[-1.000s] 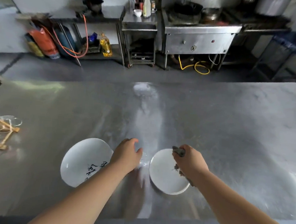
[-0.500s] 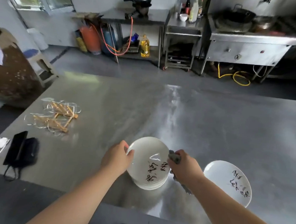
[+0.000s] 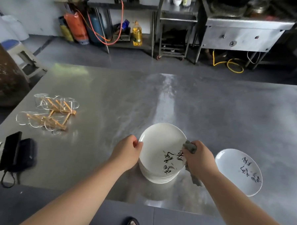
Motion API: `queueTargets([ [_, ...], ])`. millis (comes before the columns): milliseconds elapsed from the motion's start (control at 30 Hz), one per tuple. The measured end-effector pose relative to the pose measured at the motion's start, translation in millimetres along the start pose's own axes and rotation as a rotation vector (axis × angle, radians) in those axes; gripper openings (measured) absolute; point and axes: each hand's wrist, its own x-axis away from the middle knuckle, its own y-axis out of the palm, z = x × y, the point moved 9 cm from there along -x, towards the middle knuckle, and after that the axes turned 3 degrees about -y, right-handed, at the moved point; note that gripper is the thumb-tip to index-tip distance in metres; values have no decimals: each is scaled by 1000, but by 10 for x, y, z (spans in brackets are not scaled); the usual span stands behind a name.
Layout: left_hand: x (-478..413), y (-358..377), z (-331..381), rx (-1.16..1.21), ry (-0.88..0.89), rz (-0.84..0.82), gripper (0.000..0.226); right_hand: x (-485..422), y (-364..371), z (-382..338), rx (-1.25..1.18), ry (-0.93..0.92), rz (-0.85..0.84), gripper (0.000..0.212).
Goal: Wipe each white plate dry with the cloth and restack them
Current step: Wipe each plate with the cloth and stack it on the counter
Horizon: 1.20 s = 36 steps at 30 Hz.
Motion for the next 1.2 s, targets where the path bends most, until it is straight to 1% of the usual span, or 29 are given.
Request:
queueTargets([
  [67,36,-39,128,199,25,-66,23,1,-178,-132,-22,-38,46,11],
  [133,148,-58,312,552,14,-195,9,6,-388,-265,-58,-62,86,12],
  [167,216,-70,420,718,9,-266,9,11,-501,-337,-59,-79,105,14],
  [233,347,-127,647,953,16,-372,25,58,-708,-514,-54,-128,111,16],
  [333,501,-245,1006,1145,69,-443,40,175,-999,-766,-138,-167,66,15],
  [367,537,-280,1102,1190,74,-441,43,219,-1150,-846,-152,-171,94,16],
  [400,579,-308,1192,1225,77,-437,45,258,-1338,-918,-136,-176,157,19],
  [467,664,-324,1380,1261,91,-442,51,373,-1744,-1082,-105,-204,330,27],
  [500,712,-325,1480,1263,105,-441,52,452,-1901,-1202,-122,-266,390,29],
  [533,761,-316,1570,1256,115,-432,53,558,-1989,-1354,-130,-370,402,33],
  [567,807,-298,1654,1247,126,-421,53,677,-1986,-1534,-92,-501,349,39],
  [600,851,-280,1735,1249,135,-414,52,782,-1878,-1680,-15,-628,240,49],
  [633,900,-266,1827,1263,153,-423,52,887,-1678,-1777,123,-731,94,59],
  [667,952,-258,1931,1280,185,-444,51,977,-1437,-1788,334,-800,-36,71],
  [700,1002,-257,2028,1290,227,-465,51,1033,-1266,-1739,562,-828,-75,82],
  [733,1042,-264,2108,1297,262,-473,50,1061,-1208,-1693,725,-838,-24,91],
  [767,1069,-275,2167,1304,284,-465,50,1113,-1228,-1700,770,-853,48,95],
  [800,1083,-281,2210,1306,293,-450,50,1181,-1284,-1721,729,-877,121,94],
  [833,1092,-278,2246,1302,292,-438,52,1239,-1343,-1732,638,-914,178,92],
  [867,1099,-265,2276,1296,285,-434,55,1262,-1383,-1713,562,-932,207,92],
  [933,1128,-228,2350,1282,294,-457,58,1179,-1400,-1675,503,-883,143,99],
  [1000,1172,-178,2430,1227,311,-471,58,1005,-1457,-1617,458,-779,64,108],
  [1067,1220,-118,2484,1192,307,-464,60,845,-1627,-1646,318,-698,81,109],
  [1133,1236,-79,2504,1194,295,-433,62,783,-1825,-1705,85,-644,159,96],
  [1167,1235,-83,2512,1198,292,-414,62,808,-1884,-1743,11,-665,204,84],
  [1200,1224,-98,2523,1205,291,-401,61,873,-1904,-1789,-10,-732,244,69],
])
